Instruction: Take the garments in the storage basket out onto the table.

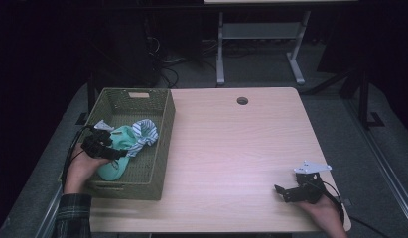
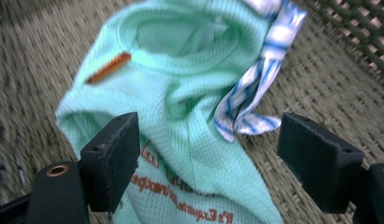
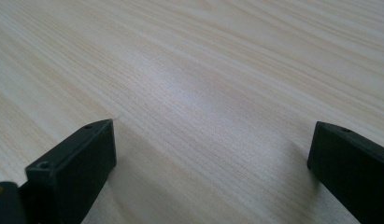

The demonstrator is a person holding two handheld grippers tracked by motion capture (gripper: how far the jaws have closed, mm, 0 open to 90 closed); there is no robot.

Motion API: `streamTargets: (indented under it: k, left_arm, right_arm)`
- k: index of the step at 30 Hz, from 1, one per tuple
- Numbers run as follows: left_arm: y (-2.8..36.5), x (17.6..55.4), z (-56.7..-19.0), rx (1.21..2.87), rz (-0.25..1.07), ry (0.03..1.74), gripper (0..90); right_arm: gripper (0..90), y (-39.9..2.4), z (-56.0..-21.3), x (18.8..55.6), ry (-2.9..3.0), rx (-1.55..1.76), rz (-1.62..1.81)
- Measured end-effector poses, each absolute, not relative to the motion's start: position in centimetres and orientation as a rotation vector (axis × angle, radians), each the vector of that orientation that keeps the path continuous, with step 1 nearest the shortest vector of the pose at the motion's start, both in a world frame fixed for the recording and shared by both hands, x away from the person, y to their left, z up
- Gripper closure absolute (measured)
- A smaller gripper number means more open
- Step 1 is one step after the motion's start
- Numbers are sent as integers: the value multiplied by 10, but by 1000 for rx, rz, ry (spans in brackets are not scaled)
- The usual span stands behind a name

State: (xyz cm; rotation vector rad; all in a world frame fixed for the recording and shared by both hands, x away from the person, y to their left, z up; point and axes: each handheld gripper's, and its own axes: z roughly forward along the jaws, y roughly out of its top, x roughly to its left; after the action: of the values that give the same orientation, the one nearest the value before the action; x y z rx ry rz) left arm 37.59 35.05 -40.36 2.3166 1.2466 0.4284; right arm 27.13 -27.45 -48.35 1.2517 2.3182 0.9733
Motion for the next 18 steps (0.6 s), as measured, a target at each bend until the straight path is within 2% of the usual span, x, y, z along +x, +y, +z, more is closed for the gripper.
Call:
streamTargets:
  k: [18]
  left_arm:
    - [343,383,-423,2475,348,1325,199]
  right_arm:
    - [6,-275,-484,271,2318,1251,973]
